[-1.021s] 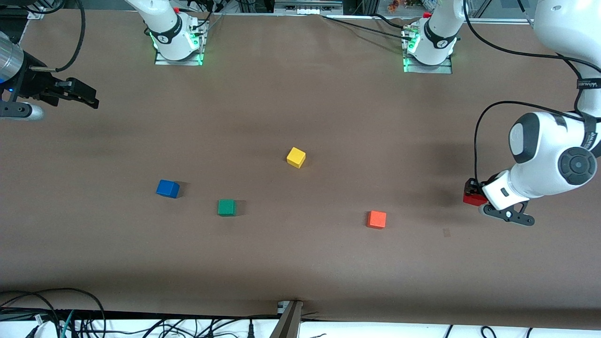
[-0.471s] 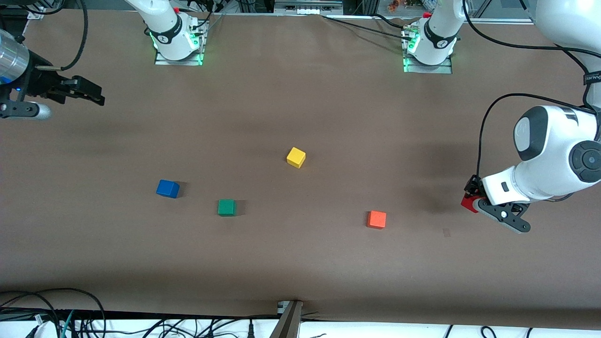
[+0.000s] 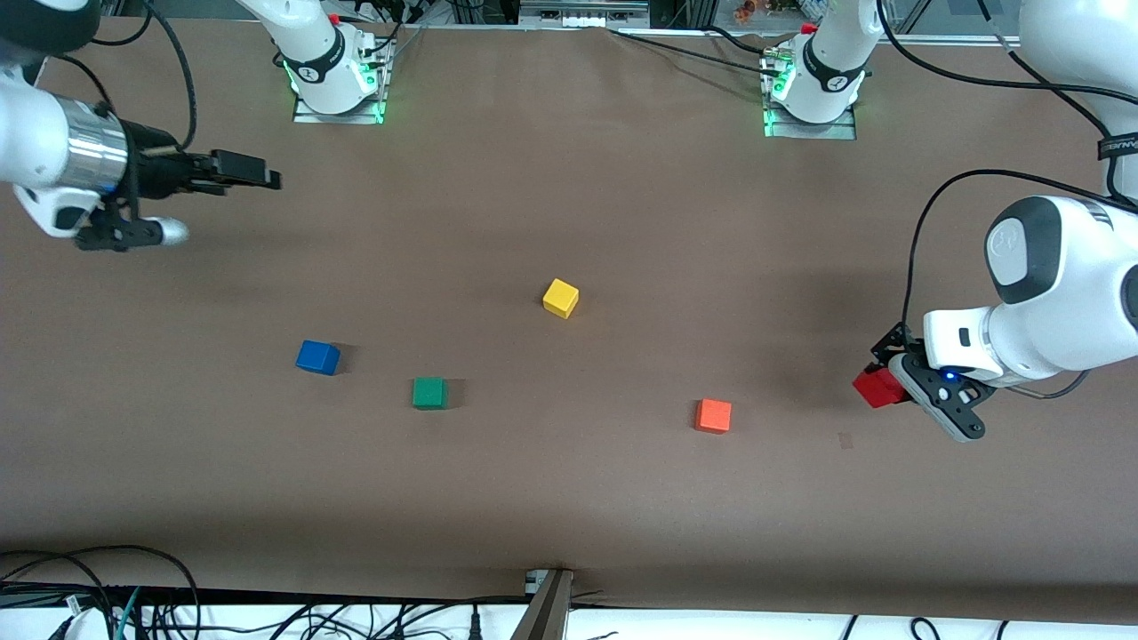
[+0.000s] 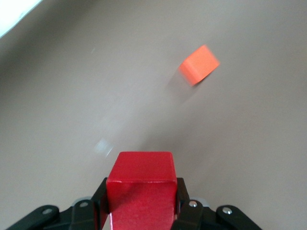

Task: Pass red block to right arm, stack on blue
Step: 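Carry the red cube toward the right gripper while the right gripper approaches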

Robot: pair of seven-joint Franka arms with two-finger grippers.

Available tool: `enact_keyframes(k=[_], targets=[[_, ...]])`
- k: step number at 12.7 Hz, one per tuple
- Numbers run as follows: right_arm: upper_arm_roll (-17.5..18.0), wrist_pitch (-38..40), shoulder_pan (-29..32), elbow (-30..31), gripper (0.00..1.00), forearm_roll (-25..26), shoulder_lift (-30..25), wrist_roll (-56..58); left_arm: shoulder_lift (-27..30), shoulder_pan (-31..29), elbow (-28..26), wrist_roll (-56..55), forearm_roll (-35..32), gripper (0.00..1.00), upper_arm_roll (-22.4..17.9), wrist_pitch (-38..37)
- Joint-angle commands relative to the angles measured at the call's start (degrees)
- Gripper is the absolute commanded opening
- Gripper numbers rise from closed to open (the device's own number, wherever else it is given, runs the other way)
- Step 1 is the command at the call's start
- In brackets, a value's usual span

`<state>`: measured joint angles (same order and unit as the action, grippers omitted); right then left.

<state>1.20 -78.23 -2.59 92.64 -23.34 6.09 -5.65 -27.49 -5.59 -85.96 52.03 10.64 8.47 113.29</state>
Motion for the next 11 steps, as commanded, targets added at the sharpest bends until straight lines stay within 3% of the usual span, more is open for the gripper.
enact_keyframes(k=[1, 7, 11], targets=[[0.12, -0.69, -1.27, -0.18, 1.0, -10.97, 5.22, -0.5, -0.81, -0.21, 2.11, 7.63, 9.36, 0.0, 0.49, -1.05], [0.12, -18.15, -8.56, -0.27, 1.0, -37.34, 17.88, -0.33, -4.57, 0.49, 2.2, 29.15, 42.83, 0.0, 0.76, -2.28], [0.12, -28.28, -13.31, -0.27, 1.0, -57.74, 22.11, 0.63, -14.94, 0.5, 11.13, 41.55, 50.78, 0.0, 10.75, -2.37]])
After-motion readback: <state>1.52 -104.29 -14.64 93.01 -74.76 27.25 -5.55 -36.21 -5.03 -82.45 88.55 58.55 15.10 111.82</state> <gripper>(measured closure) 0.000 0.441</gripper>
